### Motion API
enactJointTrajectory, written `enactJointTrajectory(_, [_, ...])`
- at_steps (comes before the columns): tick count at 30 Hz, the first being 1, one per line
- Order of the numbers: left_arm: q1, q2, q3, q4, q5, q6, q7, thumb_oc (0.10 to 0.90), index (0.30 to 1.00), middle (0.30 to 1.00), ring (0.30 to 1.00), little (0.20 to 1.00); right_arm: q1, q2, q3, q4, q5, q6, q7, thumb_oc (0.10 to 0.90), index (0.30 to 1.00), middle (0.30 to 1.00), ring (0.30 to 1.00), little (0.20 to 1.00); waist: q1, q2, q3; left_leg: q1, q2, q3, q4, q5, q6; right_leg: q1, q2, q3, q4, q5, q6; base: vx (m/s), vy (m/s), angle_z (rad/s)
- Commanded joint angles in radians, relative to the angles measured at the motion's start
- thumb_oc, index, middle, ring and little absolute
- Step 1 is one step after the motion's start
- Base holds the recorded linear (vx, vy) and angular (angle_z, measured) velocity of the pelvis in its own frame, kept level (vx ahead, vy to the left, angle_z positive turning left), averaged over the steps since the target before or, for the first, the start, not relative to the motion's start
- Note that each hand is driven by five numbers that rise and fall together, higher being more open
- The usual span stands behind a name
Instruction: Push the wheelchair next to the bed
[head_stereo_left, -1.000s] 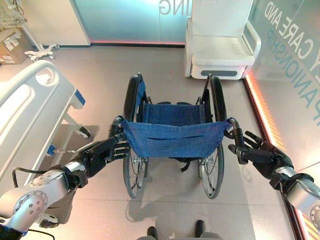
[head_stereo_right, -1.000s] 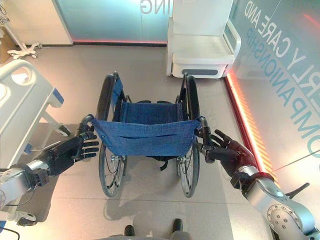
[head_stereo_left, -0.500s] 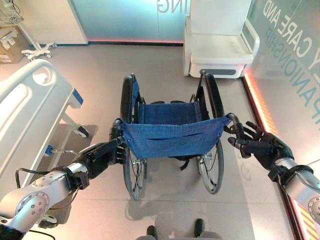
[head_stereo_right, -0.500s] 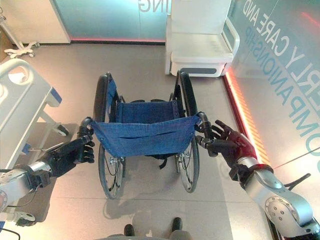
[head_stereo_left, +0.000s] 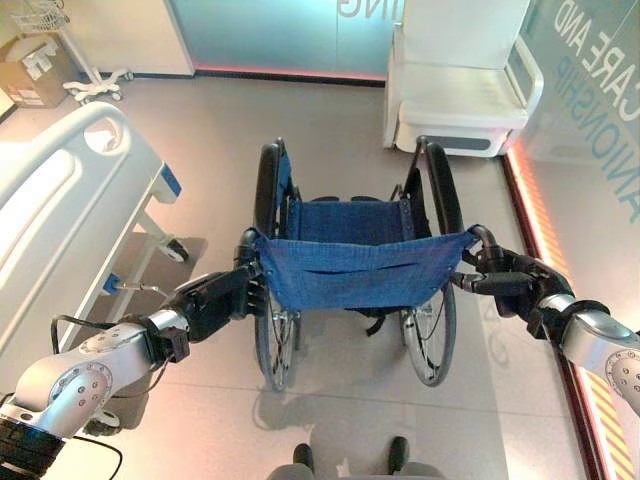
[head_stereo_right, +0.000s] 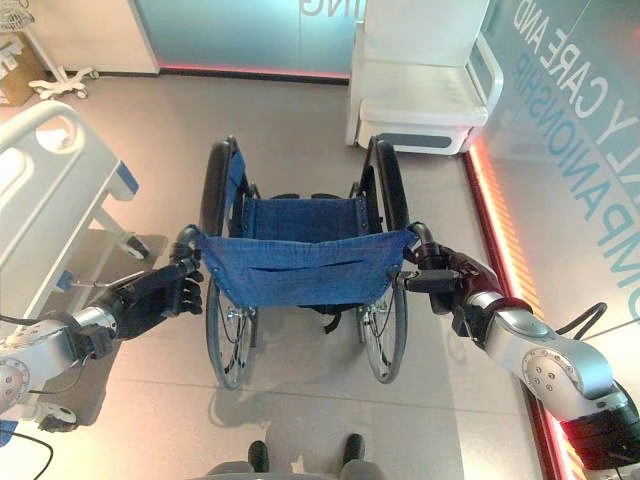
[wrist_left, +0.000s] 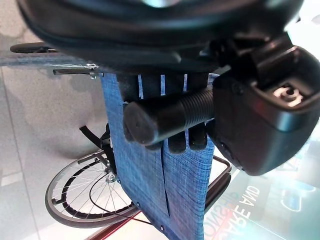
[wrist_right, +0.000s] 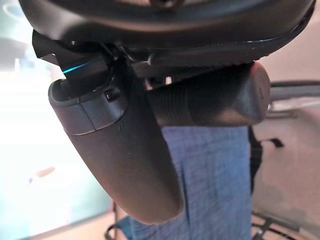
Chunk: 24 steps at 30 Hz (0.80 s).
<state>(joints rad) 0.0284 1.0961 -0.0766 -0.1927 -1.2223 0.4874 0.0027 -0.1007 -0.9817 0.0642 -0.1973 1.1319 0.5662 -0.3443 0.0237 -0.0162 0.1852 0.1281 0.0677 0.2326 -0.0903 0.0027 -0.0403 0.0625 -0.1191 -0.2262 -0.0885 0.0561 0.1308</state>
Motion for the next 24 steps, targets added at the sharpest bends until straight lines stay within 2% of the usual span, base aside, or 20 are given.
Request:
enactJointTrajectory(1, [-0.248, 0.035, 0.025, -0.039, -0.060, -0.130, -0.092, 0.400, 0.300, 0.300, 0.300, 0.300, -0.139, -0.115, 0.053, 0.022, -0.075, -0.002, 0.043, 0.800, 0.900, 0.900, 0.900, 0.900, -0.007, 0.018, -0.079, -0.021, -0.016, -0.005, 0.003, -0.005, -0.017, 0.060, -0.030, -0.031, 0.005, -0.034, 0.026, 0.02, 0.001, 0.04])
enactJointTrajectory(3, [-0.262, 0.032, 0.012, -0.030, -0.057, -0.128, -0.100, 0.400, 0.300, 0.300, 0.300, 0.300, -0.165, -0.112, 0.084, 0.050, -0.099, 0.023, 0.059, 0.800, 0.900, 0.900, 0.900, 0.900, -0.001, 0.016, -0.081, -0.019, -0.017, -0.009, 0.003, -0.006, -0.016, 0.064, -0.030, -0.035, 0.004, -0.035, 0.025, 0.01, 0.000, 0.02])
enactJointTrajectory(4, [-0.270, 0.030, 0.004, -0.026, -0.056, -0.128, -0.102, 0.400, 0.300, 0.300, 0.300, 0.300, -0.178, -0.108, 0.099, 0.066, -0.106, 0.029, 0.066, 0.772, 0.858, 0.858, 0.858, 0.858, 0.001, 0.015, -0.083, -0.019, -0.017, -0.009, 0.003, -0.006, -0.016, 0.066, -0.030, -0.037, 0.004, -0.035, 0.024, 0.00, 0.000, 0.00])
enactJointTrajectory(6, [-0.283, 0.027, -0.008, -0.017, -0.056, -0.125, -0.106, 0.400, 0.300, 0.300, 0.300, 0.300, -0.202, -0.102, 0.125, 0.092, -0.117, 0.033, 0.072, 0.400, 0.300, 0.300, 0.300, 0.300, 0.004, 0.014, -0.085, -0.017, -0.017, -0.011, 0.003, -0.006, -0.016, 0.069, -0.030, -0.040, 0.004, -0.037, 0.023, 0.00, 0.000, 0.00])
enactJointTrajectory(14, [-0.312, 0.010, -0.043, 0.015, -0.046, -0.113, -0.124, 0.400, 0.300, 0.300, 0.300, 0.300, -0.279, -0.093, 0.183, 0.147, -0.141, 0.028, 0.070, 0.400, 0.300, 0.300, 0.300, 0.300, 0.015, 0.011, -0.087, -0.011, -0.019, -0.016, 0.003, -0.007, -0.015, 0.078, -0.030, -0.046, 0.003, -0.039, 0.022, 0.01, 0.001, 0.00])
enactJointTrajectory(24, [-0.304, 0.020, -0.027, 0.042, -0.044, -0.094, -0.168, 0.400, 0.300, 0.300, 0.300, 0.300, -0.295, -0.118, 0.167, 0.166, -0.139, 0.043, 0.073, 0.400, 0.300, 0.300, 0.300, 0.300, 0.020, 0.007, -0.092, -0.004, -0.019, -0.019, 0.003, -0.009, -0.015, 0.082, -0.028, -0.051, 0.005, -0.042, 0.023, 0.01, -0.014, 0.03])
